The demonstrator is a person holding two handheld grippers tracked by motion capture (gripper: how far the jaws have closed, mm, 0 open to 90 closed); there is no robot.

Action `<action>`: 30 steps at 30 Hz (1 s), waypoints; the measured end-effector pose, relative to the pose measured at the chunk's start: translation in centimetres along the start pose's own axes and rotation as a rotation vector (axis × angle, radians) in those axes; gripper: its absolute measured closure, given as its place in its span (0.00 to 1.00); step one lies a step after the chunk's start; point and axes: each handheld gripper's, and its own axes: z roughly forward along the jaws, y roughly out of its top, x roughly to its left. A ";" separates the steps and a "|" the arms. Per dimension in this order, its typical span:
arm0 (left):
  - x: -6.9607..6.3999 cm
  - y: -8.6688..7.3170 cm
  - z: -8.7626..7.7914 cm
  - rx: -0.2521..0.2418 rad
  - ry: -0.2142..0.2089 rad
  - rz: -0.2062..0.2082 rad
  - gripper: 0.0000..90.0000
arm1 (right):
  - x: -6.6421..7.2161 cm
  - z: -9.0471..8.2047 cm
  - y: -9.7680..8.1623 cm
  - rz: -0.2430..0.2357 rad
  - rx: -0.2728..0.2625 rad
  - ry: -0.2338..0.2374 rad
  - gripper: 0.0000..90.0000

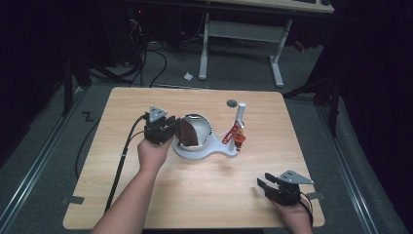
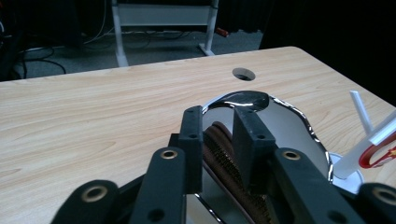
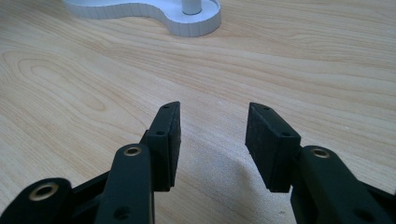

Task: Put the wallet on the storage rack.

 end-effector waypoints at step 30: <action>-0.5 -0.2 -4.2 -0.025 -0.058 0.045 0.50 | 0.1 0.2 0.0 -0.015 0.009 0.003 0.62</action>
